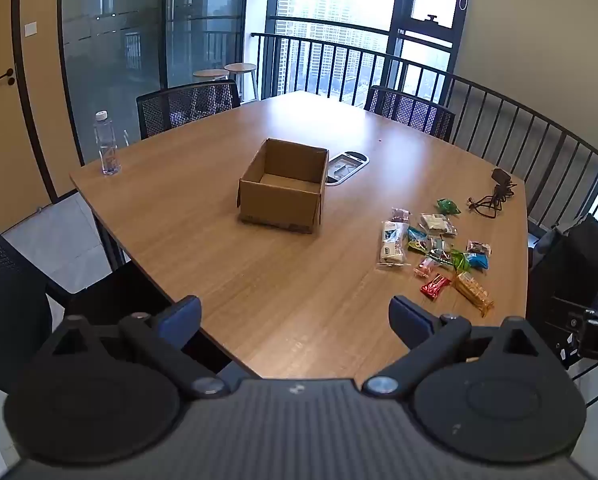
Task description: Organize snacks
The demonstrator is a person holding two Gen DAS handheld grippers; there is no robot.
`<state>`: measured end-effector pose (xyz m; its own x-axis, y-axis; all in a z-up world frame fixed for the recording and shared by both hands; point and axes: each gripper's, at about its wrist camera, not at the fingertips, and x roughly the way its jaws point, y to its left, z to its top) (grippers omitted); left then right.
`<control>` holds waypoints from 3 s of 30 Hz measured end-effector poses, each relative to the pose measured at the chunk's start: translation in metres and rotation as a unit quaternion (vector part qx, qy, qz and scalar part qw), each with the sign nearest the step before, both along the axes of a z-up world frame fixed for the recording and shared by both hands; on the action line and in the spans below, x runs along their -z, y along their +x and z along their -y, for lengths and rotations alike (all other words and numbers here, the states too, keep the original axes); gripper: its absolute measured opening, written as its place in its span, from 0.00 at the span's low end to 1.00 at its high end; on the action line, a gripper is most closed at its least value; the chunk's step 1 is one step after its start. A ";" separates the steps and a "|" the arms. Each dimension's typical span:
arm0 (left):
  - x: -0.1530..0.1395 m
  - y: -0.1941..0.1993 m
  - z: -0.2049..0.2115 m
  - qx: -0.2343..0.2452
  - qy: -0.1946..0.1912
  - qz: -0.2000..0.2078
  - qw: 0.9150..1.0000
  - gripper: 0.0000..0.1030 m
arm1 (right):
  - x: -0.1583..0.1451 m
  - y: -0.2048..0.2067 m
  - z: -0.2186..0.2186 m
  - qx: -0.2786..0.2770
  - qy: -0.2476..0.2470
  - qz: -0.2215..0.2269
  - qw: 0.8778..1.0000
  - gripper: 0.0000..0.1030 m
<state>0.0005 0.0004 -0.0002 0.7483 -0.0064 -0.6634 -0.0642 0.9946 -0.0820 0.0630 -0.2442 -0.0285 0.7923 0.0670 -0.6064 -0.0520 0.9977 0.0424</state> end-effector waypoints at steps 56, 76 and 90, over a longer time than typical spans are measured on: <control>-0.003 -0.003 0.001 0.008 0.003 0.001 1.000 0.97 | 0.001 -0.008 -0.007 -0.004 -0.003 -0.010 1.000 1.00; -0.002 -0.003 0.001 0.008 0.004 0.002 1.000 0.97 | 0.002 -0.008 -0.004 -0.003 0.000 -0.012 1.000 1.00; -0.005 -0.001 0.002 -0.009 0.005 -0.003 1.000 0.97 | 0.002 -0.005 0.002 -0.016 0.008 -0.011 1.000 1.00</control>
<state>-0.0007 -0.0013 0.0049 0.7447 0.0131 -0.6672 -0.0815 0.9941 -0.0715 0.0577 -0.2462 -0.0307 0.7756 0.1015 -0.6230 -0.0818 0.9948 0.0602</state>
